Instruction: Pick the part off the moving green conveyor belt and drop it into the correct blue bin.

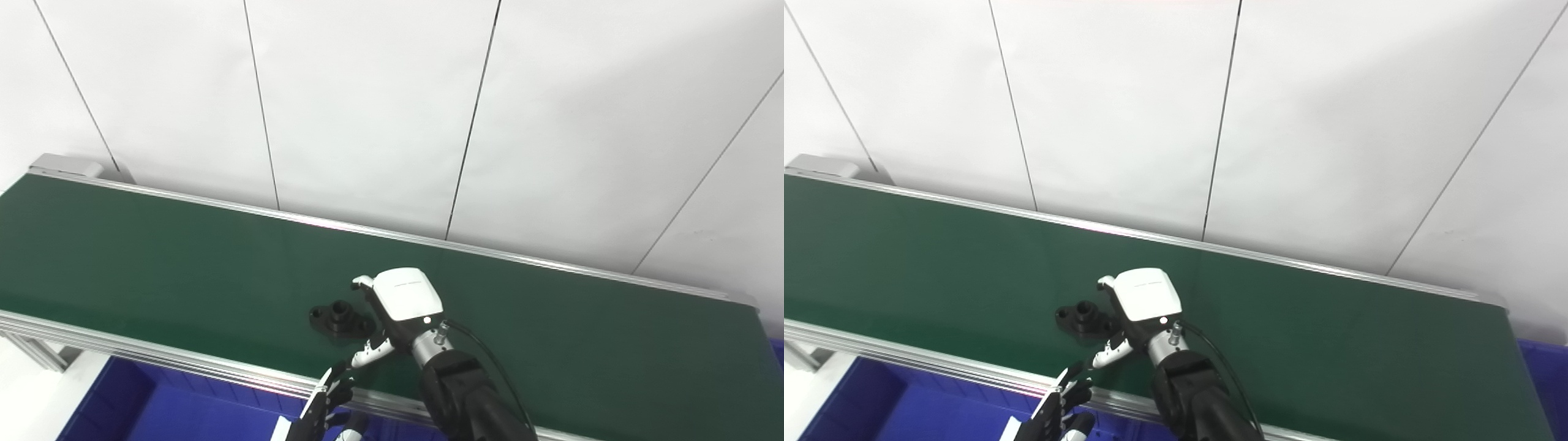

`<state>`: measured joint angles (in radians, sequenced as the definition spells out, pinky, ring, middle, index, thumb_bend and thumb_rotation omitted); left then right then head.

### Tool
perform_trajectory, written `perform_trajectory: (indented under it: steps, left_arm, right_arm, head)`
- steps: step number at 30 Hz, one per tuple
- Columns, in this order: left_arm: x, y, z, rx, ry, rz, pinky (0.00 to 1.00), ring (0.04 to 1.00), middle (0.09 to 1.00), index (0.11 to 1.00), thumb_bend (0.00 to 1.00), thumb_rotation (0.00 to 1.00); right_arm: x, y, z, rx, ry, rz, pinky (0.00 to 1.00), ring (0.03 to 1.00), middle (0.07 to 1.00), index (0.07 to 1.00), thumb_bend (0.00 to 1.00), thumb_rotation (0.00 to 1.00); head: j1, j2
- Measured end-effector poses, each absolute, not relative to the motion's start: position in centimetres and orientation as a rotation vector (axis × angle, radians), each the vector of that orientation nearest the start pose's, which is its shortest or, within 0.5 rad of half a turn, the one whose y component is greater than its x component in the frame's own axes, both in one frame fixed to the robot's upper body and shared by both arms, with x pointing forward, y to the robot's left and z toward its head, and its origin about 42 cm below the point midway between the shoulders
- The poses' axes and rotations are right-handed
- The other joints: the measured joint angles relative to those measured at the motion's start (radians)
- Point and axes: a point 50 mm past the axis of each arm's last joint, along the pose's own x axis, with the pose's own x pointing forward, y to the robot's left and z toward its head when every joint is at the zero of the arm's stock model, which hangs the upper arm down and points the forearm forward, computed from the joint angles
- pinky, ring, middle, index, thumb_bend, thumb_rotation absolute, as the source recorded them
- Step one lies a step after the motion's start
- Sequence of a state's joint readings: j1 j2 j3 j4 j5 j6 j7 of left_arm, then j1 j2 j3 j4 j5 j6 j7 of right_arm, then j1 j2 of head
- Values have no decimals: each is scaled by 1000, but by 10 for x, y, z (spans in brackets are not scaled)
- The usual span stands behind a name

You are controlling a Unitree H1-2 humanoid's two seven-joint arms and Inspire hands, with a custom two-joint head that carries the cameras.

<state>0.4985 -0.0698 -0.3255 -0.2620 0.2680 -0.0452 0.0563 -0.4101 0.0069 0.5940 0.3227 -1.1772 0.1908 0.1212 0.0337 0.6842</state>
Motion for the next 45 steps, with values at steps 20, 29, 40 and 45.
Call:
perform_trajectory:
  steps: [20,29,40,45]
  left_arm:
    - [118,130,87,125,120,-119,772,833,861,936,512,799]
    - [118,130,87,122,121,-119,762,831,849,937,528,807]
    - [118,130,86,116,126,-124,749,822,842,945,513,795]
    - [118,130,85,93,145,-126,778,834,837,951,482,780]
  right_arm:
    - [359,-35,95,-1239,-256,428,71,116,193,490,503,134]
    - [358,-35,94,-1227,-255,436,87,137,215,491,503,134]
    - [353,-39,92,-1159,-219,434,110,161,250,491,504,131]
    - [344,-41,100,-1112,-230,437,114,166,259,491,503,133]
  head:
    - [25,15]
    - [15,18]
    - [3,20]
    - [-25,23]
